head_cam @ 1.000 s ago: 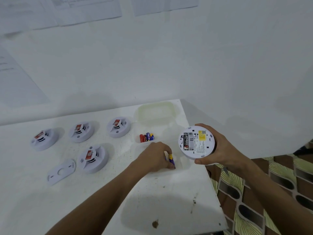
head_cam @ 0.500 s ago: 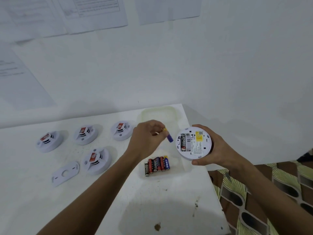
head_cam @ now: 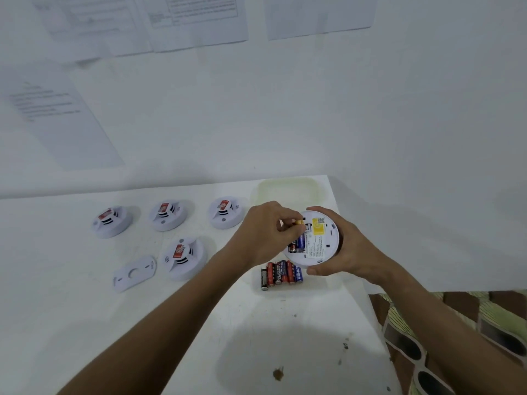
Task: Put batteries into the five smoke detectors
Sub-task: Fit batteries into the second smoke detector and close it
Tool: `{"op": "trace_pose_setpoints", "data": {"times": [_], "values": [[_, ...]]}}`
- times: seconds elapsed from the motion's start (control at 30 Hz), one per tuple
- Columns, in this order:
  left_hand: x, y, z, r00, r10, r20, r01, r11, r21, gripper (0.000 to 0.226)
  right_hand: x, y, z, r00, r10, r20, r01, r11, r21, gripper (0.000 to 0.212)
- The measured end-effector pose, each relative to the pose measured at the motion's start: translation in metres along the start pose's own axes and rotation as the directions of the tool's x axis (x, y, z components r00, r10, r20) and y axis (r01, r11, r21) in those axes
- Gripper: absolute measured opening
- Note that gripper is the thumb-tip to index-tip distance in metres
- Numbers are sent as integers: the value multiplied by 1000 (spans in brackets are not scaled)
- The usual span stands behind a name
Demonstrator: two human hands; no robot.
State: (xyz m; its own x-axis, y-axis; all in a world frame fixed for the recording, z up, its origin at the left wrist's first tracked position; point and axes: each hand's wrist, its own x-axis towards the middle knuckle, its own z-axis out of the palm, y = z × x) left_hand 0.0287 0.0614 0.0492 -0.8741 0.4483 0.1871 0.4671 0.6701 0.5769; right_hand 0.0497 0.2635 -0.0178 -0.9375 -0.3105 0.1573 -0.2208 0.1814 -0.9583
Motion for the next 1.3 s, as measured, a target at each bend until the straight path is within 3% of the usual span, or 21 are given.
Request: {"op": "trace_pose_setpoints", "data": {"times": [0.1,0.27,0.6,1.0,1.3], "values": [[-8,-12,-2,1000,-3,16,2,998,58,41,8,-3,6,1000,-7,7,7,1000,23,90],[-21,-37,-15,980,9,197,-24,997,77,93,17,-7,11,999,-20,39,18,998,61,91],[-30,-58,-30,988,-43,152,56,995,-82,72,33,-16,30,991,-1,133,-7,998,59,92],[-54,-73,-46,990,-89,106,93,995,-32,69,52,-26,57,984,2,176,-17,996,83,90],[-97,-124,-97,973,-231,11,230,962,-149,76,92,-40,127,962,-28,273,-2,994,108,93]]}}
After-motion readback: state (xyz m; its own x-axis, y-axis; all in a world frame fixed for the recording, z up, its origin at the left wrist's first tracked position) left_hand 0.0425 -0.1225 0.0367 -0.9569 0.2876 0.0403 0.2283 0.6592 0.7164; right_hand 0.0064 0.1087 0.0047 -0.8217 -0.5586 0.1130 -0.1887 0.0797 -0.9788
